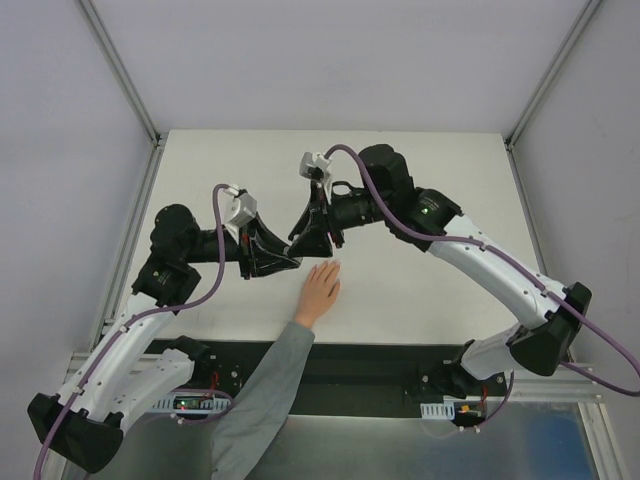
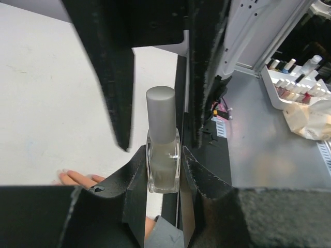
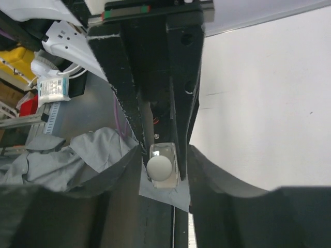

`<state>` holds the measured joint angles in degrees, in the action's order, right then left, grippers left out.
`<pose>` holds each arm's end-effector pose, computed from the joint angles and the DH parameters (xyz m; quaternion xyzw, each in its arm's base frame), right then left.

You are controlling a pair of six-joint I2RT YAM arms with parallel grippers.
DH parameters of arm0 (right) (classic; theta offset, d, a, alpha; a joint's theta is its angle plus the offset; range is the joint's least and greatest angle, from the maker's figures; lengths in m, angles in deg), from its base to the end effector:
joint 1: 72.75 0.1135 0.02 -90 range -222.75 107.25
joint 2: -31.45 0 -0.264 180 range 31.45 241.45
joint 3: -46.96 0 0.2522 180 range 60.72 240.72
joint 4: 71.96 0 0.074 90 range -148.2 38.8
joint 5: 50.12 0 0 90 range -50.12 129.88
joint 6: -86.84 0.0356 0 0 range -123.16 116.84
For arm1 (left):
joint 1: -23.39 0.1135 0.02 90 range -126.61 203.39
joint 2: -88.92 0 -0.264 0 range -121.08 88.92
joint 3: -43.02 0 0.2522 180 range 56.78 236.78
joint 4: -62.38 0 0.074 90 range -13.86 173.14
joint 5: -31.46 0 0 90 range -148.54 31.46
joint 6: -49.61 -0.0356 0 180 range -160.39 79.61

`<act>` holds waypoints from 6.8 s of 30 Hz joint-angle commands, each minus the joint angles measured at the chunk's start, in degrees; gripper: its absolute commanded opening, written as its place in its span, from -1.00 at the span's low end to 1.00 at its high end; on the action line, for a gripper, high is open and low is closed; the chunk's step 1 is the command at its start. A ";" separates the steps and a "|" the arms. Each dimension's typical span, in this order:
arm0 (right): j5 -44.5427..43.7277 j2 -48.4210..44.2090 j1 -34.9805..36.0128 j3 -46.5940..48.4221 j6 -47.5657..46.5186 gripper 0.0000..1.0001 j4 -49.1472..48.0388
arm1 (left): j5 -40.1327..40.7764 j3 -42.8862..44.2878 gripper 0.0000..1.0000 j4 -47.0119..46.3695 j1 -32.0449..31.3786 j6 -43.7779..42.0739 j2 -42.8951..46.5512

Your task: Paint the nails

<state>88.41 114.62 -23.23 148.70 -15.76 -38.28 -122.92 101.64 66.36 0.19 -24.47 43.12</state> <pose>0.1887 0.2621 0.4305 -0.5875 0.4911 0.4850 0.4225 0.1438 -0.0966 0.3725 0.4387 0.5237 -0.5417 0.4896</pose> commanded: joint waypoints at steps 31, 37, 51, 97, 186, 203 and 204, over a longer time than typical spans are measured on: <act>-52.24 7.52 10.86 18.27 20.78 0.00 9.96 | 26.94 2.25 -1.00 3.28 -0.35 -11.71 2.56; -51.09 4.72 10.52 14.77 13.85 -0.97 10.58 | 22.92 2.86 -1.00 3.19 -0.35 -9.34 2.65; 11.68 -2.58 -0.04 -2.20 2.40 -0.99 -6.39 | -9.64 0.93 -1.00 -15.10 0.17 8.69 1.24; -43.46 1.82 12.10 12.21 10.95 -0.78 8.82 | 14.57 3.82 -1.00 5.56 0.17 -9.07 4.14; -44.13 -1.27 7.26 9.39 21.21 0.49 7.68 | 22.55 4.71 -1.00 9.17 -0.53 -15.40 1.24; -40.28 3.22 7.44 12.91 21.30 -0.12 9.43 | 20.87 3.92 -1.00 9.17 -0.53 -15.40 2.47; -39.92 3.65 7.44 13.00 21.30 -0.14 9.26 | 20.87 3.92 -1.00 9.17 -0.53 -15.40 2.47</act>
<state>45.77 117.55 -15.97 159.13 4.88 -28.75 -101.04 104.39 76.98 0.08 -38.59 45.04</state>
